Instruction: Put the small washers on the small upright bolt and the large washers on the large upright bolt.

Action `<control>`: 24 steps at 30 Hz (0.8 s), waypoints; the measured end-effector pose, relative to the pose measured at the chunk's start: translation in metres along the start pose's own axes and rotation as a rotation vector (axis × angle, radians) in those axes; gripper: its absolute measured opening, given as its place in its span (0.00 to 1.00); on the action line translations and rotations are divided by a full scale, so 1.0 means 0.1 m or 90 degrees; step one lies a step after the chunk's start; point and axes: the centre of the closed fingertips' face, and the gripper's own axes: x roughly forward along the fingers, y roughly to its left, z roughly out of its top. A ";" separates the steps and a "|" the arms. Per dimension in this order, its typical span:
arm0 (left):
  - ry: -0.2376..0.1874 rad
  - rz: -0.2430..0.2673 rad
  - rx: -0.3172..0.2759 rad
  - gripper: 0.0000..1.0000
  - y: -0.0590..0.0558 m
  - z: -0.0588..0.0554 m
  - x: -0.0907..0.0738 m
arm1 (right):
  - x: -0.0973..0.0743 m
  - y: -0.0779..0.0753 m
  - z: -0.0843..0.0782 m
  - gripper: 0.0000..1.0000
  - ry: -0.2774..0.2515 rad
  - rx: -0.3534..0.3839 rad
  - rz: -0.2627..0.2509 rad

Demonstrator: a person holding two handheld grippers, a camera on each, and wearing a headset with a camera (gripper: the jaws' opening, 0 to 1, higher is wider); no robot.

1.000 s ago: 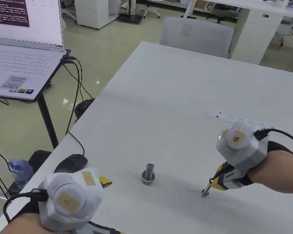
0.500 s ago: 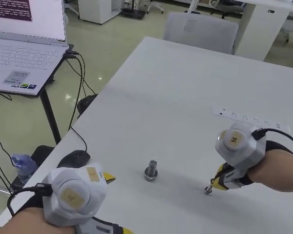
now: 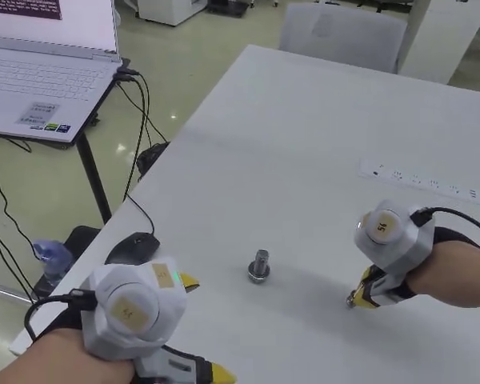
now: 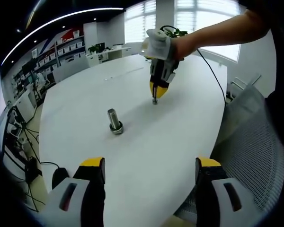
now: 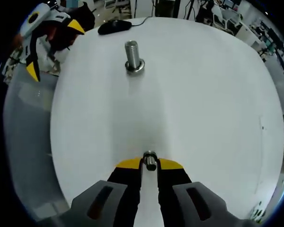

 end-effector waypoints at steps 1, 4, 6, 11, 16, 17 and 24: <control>0.001 0.000 0.000 0.77 0.00 0.00 0.00 | 0.01 0.00 -0.01 0.13 0.002 -0.001 0.001; 0.004 0.000 0.001 0.77 0.00 -0.02 -0.02 | 0.07 0.00 -0.02 0.13 0.006 0.000 0.003; 0.005 0.000 -0.002 0.77 0.01 -0.02 -0.03 | 0.07 -0.01 -0.02 0.13 0.007 -0.002 0.002; 0.007 -0.001 -0.002 0.76 0.02 -0.03 -0.04 | 0.07 -0.02 -0.01 0.13 0.006 -0.003 0.003; 0.005 -0.003 -0.002 0.76 0.02 -0.02 -0.02 | 0.06 -0.03 -0.01 0.14 0.010 -0.011 -0.002; 0.005 -0.004 -0.001 0.76 0.02 -0.01 -0.02 | 0.06 -0.04 -0.01 0.14 0.010 -0.012 -0.003; 0.006 -0.008 0.005 0.76 0.01 0.01 0.01 | 0.06 -0.05 0.00 0.14 0.010 -0.010 -0.005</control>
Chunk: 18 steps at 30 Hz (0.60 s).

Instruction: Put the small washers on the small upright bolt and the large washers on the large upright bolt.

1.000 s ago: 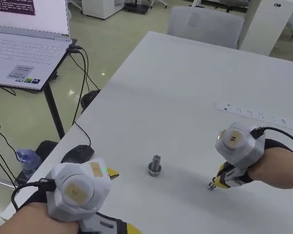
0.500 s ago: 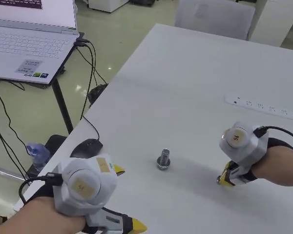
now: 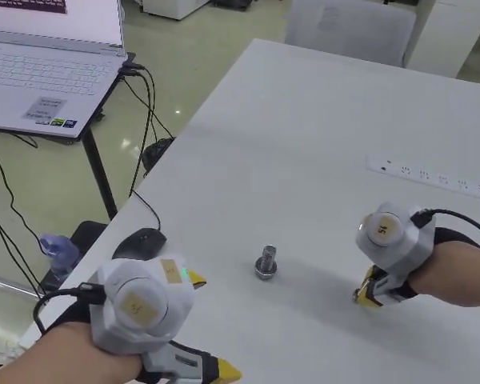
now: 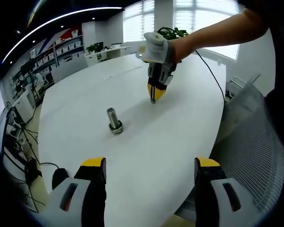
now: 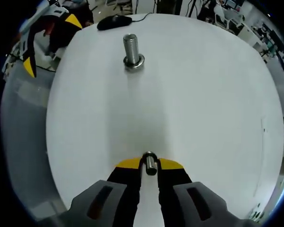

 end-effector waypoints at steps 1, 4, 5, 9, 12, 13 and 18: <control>0.001 0.000 0.002 0.76 0.00 0.00 0.00 | 0.00 0.00 0.00 0.15 -0.002 0.001 -0.001; -0.001 -0.001 0.000 0.76 0.00 0.00 0.01 | 0.01 -0.01 0.02 0.18 -0.009 0.002 -0.004; -0.001 -0.001 -0.001 0.76 0.01 0.01 0.01 | 0.00 -0.01 0.03 0.20 -0.013 0.003 -0.004; 0.000 -0.002 0.000 0.76 0.01 0.00 0.01 | -0.03 -0.03 0.06 0.23 -0.027 0.007 -0.010; -0.001 -0.002 -0.002 0.76 0.02 0.00 0.02 | -0.09 -0.04 0.10 0.26 -0.048 0.018 -0.014; -0.002 -0.002 -0.001 0.76 0.02 0.00 0.02 | -0.12 -0.04 0.11 0.27 -0.061 0.030 -0.012; -0.006 -0.003 -0.004 0.76 0.03 0.00 0.01 | -0.23 -0.03 0.11 0.30 -0.083 0.044 -0.020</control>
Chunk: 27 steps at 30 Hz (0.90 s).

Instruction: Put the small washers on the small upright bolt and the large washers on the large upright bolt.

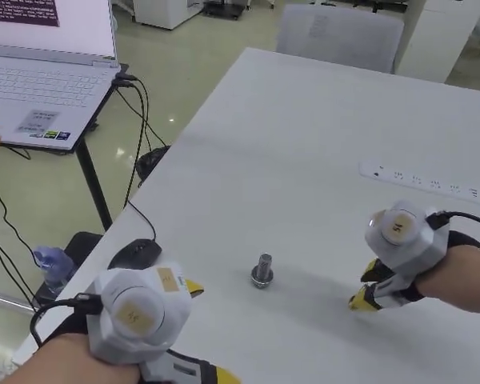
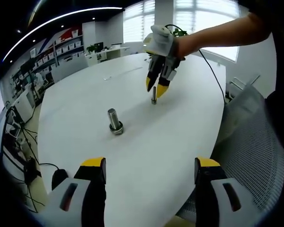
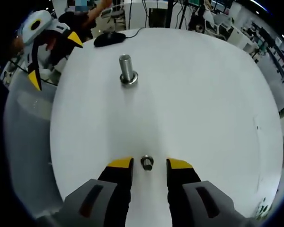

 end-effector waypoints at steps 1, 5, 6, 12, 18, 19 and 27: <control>-0.001 -0.001 0.000 0.76 0.00 0.00 0.00 | -0.03 0.02 0.01 0.31 -0.009 0.003 -0.001; -0.003 -0.003 -0.001 0.76 0.00 0.01 0.01 | -0.15 0.02 0.05 0.35 -0.050 0.026 -0.020; -0.005 -0.004 -0.003 0.76 0.00 0.02 0.02 | -0.19 0.02 0.06 0.35 -0.061 0.037 -0.024; -0.024 -0.004 -0.012 0.77 0.01 0.13 0.00 | -0.51 0.04 0.07 0.39 -0.158 0.111 -0.050; -0.031 -0.006 -0.016 0.78 0.01 0.15 -0.01 | -0.77 0.14 0.03 0.42 -0.237 0.153 -0.055; -0.031 -0.005 -0.017 0.78 0.01 0.15 -0.02 | -0.79 0.18 -0.02 0.43 -0.236 0.162 -0.052; -0.045 -0.006 -0.046 0.78 -0.02 0.15 -0.08 | -0.94 0.43 -0.15 0.48 -0.303 0.202 -0.052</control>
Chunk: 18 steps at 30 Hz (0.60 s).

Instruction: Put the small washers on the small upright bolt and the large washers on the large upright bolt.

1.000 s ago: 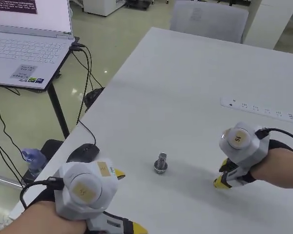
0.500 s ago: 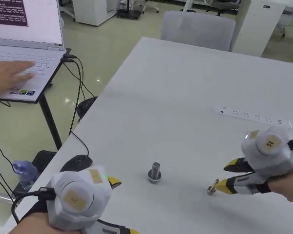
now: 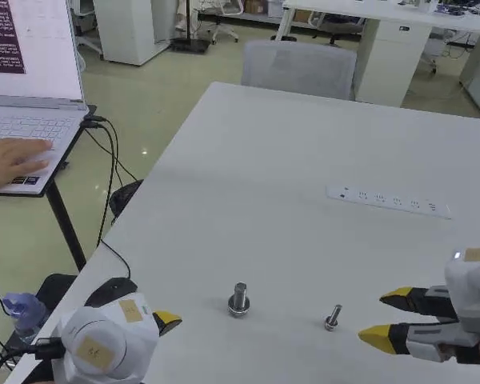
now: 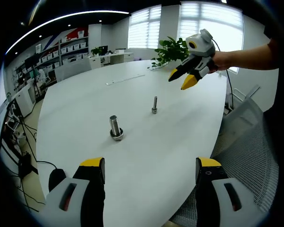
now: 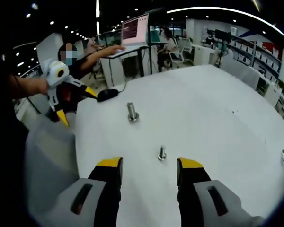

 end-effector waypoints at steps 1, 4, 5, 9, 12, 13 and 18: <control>-0.001 0.001 0.000 0.78 0.00 0.00 -0.01 | -0.02 0.02 -0.02 0.49 -0.005 0.003 0.000; -0.003 0.005 -0.005 0.78 0.01 0.00 -0.03 | -0.11 0.07 -0.06 0.51 -0.027 0.023 -0.007; -0.003 0.006 -0.007 0.78 0.01 0.00 -0.03 | -0.15 0.09 -0.09 0.51 -0.031 0.028 -0.010; -0.002 0.011 -0.013 0.78 0.03 -0.01 -0.07 | -0.23 0.20 -0.23 0.54 -0.040 0.052 -0.013; -0.001 0.012 -0.013 0.78 0.04 -0.02 -0.09 | -0.27 0.26 -0.34 0.56 -0.039 0.063 -0.018; 0.000 0.011 -0.014 0.78 0.04 -0.02 -0.09 | -0.28 0.28 -0.36 0.57 -0.042 0.070 -0.019; 0.003 0.014 -0.018 0.78 0.03 -0.05 -0.12 | -0.34 0.39 -0.56 0.60 -0.041 0.092 -0.025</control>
